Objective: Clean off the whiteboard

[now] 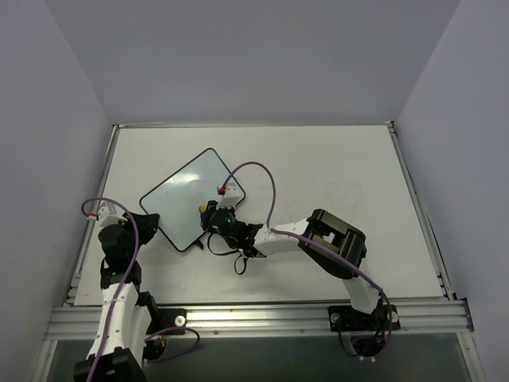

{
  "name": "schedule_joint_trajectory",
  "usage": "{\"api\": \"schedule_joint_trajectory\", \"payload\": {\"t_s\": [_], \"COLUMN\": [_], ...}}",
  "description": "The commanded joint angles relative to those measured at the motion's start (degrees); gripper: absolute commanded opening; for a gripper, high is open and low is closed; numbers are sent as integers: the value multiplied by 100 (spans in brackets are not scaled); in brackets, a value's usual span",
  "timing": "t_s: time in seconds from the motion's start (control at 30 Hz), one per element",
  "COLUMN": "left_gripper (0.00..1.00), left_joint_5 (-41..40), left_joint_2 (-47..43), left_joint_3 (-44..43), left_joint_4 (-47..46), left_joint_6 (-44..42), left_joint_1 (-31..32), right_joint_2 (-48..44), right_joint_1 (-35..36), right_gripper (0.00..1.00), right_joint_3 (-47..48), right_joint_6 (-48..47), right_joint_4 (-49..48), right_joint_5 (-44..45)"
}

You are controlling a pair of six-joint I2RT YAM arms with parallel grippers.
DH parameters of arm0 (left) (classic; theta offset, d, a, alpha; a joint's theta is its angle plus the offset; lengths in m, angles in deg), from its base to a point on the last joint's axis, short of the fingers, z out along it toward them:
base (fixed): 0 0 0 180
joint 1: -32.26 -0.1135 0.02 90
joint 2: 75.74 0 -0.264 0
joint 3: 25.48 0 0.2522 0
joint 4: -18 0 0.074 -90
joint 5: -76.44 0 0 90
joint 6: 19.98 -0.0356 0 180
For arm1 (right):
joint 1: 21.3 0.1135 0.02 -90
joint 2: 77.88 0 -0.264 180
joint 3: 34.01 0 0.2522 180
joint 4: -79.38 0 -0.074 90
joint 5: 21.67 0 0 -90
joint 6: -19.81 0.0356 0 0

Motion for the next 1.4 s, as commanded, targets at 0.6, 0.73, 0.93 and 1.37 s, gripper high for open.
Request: {"api": "schedule_joint_trajectory", "payload": {"t_s": [0.6,0.73,0.93,1.37], "left_gripper": [78,80,81,82], "left_joint_5": [-1017,-1615,-2248,-2196], "left_joint_2": [-607,-581,-756,219], "left_joint_3": [-1115,-1467,-1871,-3770], "left_joint_4": [1689,2321,2910,3667], "left_joint_6": [-158,-158,114,-43], "left_joint_1": [34,25,25,34], "right_joint_2": [24,-29,-406,-2234], "right_joint_1": [-485,-414,-370,-1134], "right_gripper": [0,0,0,0], "right_joint_3": [-508,-385,-314,-261], "right_joint_6": [99,46,-42,-42], "right_joint_4": [937,1042,1209,3148], "right_joint_5": [-11,7,33,674]}}
